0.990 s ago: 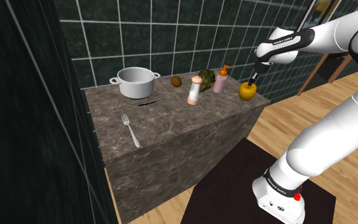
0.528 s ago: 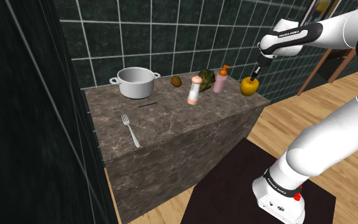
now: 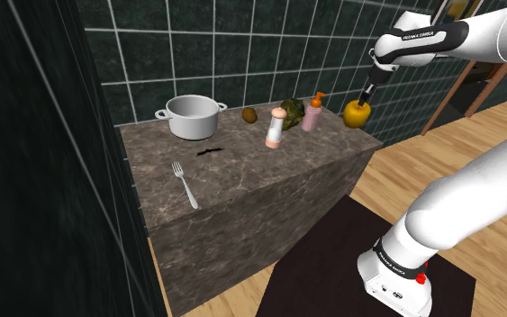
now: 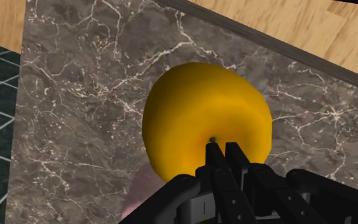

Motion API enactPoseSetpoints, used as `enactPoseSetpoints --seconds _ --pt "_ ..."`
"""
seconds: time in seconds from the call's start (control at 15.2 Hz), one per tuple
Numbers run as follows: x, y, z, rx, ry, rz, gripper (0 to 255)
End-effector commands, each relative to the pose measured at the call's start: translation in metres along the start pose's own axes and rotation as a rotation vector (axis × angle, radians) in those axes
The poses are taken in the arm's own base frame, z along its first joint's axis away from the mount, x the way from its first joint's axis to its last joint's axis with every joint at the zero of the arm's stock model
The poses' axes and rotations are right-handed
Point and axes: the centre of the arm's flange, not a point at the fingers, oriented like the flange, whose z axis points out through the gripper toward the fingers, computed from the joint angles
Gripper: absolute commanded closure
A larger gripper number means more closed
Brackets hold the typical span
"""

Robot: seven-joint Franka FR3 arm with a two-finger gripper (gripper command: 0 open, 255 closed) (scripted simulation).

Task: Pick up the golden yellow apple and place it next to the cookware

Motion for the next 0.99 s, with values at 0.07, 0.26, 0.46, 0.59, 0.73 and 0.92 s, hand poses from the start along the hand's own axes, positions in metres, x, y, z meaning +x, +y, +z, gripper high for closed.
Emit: enactPoseSetpoints --seconds 0.07,0.26,0.46,0.59,0.73,0.92 --pt "0.003 0.002 -0.016 0.000 0.000 0.000 255" --pt "0.005 0.005 -0.031 0.000 0.000 0.000 255" --pt "0.007 0.008 -0.047 0.000 0.000 0.000 255" --pt "0.009 0.009 -0.057 0.000 0.000 0.000 255" --pt "0.010 0.011 -0.067 0.000 0.000 0.000 255" --pt "0.012 0.014 -0.083 0.000 0.000 0.000 255"
